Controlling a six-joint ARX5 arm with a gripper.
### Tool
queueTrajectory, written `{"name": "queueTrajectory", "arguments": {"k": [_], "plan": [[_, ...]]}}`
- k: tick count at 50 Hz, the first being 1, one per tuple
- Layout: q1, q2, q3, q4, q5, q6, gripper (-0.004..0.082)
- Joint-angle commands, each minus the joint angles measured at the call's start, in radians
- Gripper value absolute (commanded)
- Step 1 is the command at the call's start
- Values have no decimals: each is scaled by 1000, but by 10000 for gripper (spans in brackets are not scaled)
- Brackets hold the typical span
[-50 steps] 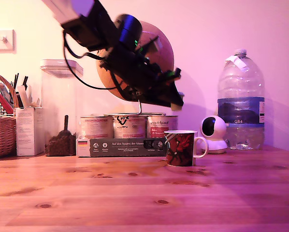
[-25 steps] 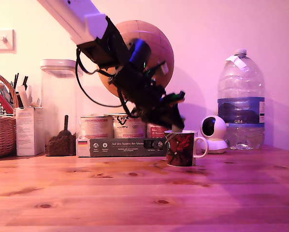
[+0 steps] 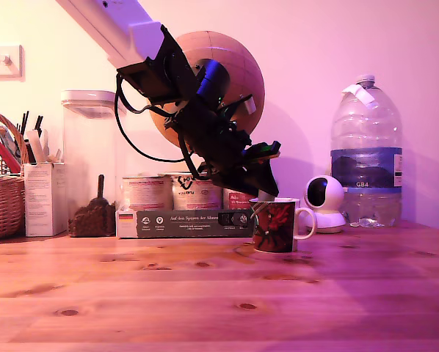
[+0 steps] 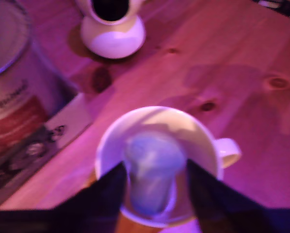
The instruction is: Pick up the coffee capsules from the table one by one and drop them inside the nearest coffee cup
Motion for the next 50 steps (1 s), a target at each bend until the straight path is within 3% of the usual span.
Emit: {"name": "queueTrajectory", "arguments": {"k": [1, 12, 17, 21, 27, 32, 36, 38, 50], "plan": [[-14, 29, 8, 7, -5, 4, 711], [-25, 26, 8, -2, -8, 5, 702], [-24, 18, 8, -17, -8, 5, 639], [-24, 2, 8, -34, -7, 6, 530], [-24, -40, 8, -67, -2, 11, 288], [-24, -84, 8, -119, 16, 44, 85], [-24, -115, 8, -153, 27, 52, -23], [-24, -129, 8, -169, 31, 69, -22], [-10, -195, 8, -211, 31, 69, -23]]}}
